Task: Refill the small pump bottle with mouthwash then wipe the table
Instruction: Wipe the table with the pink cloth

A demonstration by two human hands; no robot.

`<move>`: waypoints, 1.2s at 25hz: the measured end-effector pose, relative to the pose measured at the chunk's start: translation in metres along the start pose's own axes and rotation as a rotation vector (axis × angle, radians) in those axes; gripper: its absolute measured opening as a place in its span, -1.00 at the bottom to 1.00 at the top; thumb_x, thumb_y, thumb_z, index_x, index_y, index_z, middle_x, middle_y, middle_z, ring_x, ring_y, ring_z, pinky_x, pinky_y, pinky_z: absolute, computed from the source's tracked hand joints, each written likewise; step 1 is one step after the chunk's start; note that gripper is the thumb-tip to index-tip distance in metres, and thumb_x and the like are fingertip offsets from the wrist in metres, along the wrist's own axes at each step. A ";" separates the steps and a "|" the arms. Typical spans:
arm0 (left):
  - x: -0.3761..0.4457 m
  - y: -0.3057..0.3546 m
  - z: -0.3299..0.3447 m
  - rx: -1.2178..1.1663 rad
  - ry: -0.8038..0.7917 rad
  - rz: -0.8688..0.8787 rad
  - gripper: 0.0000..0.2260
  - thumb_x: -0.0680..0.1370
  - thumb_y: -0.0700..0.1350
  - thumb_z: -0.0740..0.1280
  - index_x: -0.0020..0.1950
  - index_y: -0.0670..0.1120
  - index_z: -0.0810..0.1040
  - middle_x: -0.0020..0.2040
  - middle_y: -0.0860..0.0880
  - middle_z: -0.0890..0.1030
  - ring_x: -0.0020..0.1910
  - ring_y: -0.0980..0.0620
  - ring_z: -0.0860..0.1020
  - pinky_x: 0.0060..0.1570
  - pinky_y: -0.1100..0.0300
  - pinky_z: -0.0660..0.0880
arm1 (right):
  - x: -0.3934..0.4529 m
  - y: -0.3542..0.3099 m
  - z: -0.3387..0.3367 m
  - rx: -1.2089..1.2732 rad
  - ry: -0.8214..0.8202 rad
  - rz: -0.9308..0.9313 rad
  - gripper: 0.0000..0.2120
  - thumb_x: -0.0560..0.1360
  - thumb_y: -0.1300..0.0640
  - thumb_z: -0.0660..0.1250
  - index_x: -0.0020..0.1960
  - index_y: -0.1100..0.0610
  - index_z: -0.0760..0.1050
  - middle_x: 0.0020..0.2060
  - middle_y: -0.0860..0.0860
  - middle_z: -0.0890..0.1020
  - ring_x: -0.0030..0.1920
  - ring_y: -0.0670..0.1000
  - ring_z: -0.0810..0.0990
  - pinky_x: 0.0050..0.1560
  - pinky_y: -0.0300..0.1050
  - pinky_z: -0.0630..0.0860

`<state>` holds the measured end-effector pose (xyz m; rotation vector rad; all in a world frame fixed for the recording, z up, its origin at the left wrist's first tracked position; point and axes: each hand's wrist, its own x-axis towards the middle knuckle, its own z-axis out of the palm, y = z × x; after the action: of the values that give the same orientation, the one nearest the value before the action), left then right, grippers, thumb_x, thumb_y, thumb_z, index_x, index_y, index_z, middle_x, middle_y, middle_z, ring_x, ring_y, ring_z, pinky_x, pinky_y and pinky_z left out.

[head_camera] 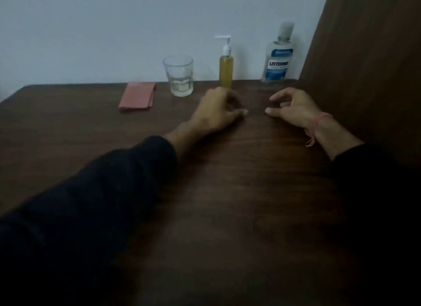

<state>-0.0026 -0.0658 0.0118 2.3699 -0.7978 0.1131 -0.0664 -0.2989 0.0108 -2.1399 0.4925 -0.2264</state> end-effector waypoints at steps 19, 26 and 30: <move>-0.136 -0.098 -0.128 0.722 0.071 -0.187 -0.74 0.73 -0.17 0.37 0.38 -0.21 0.71 0.35 -0.29 0.68 0.30 -0.39 0.67 0.26 -0.22 0.61 | -0.146 -0.075 0.068 -0.036 -0.422 -0.051 -0.56 0.63 -0.12 0.48 0.48 -0.14 0.55 0.50 -0.08 0.47 0.63 -0.03 0.31 0.62 -0.05 0.22; -0.267 0.009 -0.098 0.473 -0.077 0.210 -0.92 0.66 -0.04 0.43 0.13 0.01 0.67 0.10 0.00 0.71 0.13 -0.11 0.71 0.02 -0.01 0.64 | -0.258 -0.068 0.114 -0.473 -0.465 -0.513 -0.47 0.83 -0.05 0.01 0.77 -0.01 0.09 0.77 -0.06 0.03 0.76 -0.05 -0.07 0.74 0.10 -0.19; -0.290 0.004 -0.119 -0.141 -0.481 0.237 -0.91 0.62 0.11 0.58 0.05 0.13 0.79 0.00 0.13 0.78 0.01 0.11 0.74 0.06 0.21 0.63 | -0.306 -0.043 0.067 -0.276 -0.322 -0.474 -0.48 0.77 -0.18 0.00 0.45 -0.05 0.64 0.67 -0.24 0.31 0.68 -0.24 0.18 0.70 -0.06 0.14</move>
<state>-0.2276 0.1525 0.0318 2.1842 -1.2652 -0.4174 -0.3088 -0.0961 0.0132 -2.4808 -0.1878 -0.0740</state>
